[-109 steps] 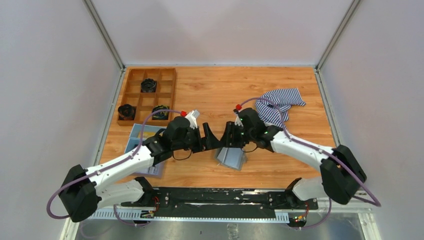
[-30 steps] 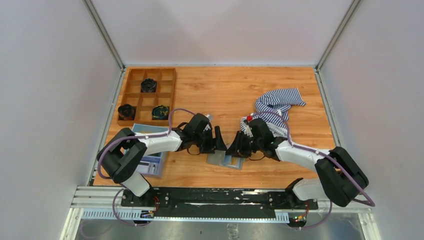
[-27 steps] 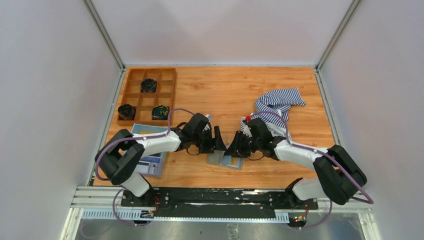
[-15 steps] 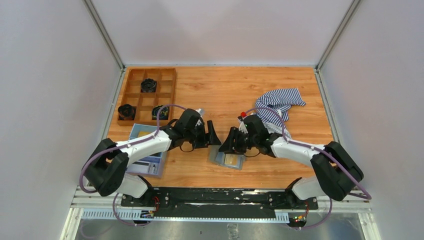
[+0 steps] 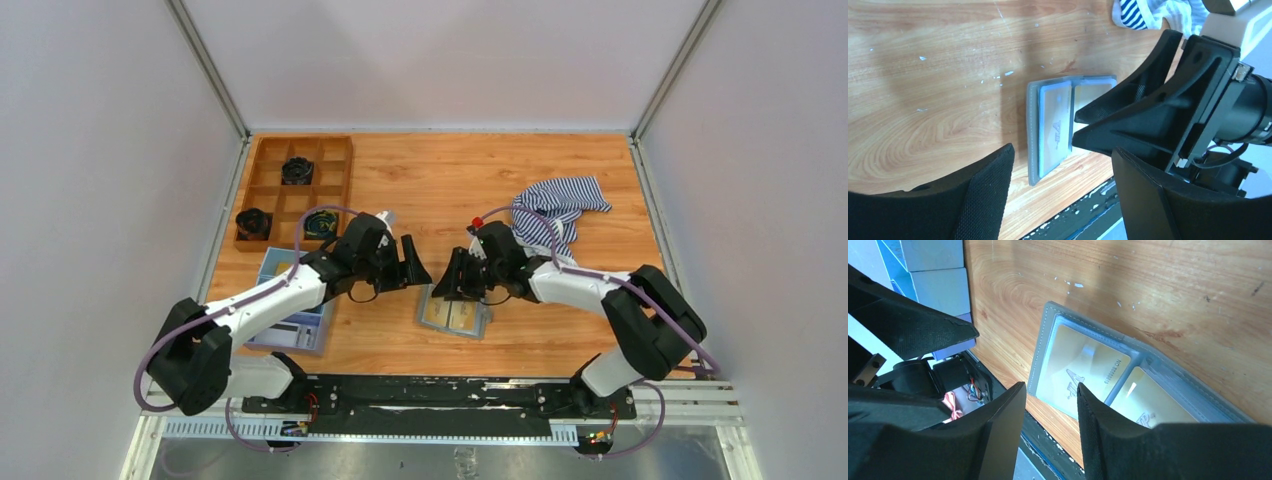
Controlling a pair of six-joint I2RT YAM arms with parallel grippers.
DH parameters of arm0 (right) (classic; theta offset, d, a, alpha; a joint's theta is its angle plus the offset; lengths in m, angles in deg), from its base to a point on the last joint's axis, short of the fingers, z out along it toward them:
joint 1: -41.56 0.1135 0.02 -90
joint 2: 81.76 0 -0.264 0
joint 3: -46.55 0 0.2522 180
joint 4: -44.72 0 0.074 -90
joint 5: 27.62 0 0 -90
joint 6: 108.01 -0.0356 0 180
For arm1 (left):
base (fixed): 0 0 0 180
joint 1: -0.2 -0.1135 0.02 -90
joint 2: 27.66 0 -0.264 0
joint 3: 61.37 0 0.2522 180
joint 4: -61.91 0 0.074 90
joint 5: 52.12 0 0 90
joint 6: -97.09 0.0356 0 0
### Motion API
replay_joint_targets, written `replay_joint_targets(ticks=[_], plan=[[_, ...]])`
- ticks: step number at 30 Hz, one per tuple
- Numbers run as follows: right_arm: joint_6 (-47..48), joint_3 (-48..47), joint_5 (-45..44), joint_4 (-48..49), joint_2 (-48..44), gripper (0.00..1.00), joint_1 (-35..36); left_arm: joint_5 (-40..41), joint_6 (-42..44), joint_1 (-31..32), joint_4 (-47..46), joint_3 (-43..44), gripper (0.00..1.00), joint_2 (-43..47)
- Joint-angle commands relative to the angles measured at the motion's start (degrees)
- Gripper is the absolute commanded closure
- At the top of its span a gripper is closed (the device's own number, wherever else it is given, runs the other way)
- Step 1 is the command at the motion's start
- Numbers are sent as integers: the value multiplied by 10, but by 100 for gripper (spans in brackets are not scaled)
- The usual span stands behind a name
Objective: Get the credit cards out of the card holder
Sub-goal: Open the card holder at the center of the board.
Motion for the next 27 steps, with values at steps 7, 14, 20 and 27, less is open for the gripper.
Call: replay_joint_targets(ticks=[7,14,20,27], plan=[[-20,67,-62,-19,-73,72,-4,-77,-49,17,-110,-41,49,-16],[-34,72,-57,-18,-54,82,-9,-57,-40,31,-87,-17,46,-66],[-31,92,-61,-31,-84,80,-31,-69,-45,31,-102,-20,46,-80],[-19,114,-58,-53,-111,78,-72,-79,-46,35,-109,-18,46,-96]])
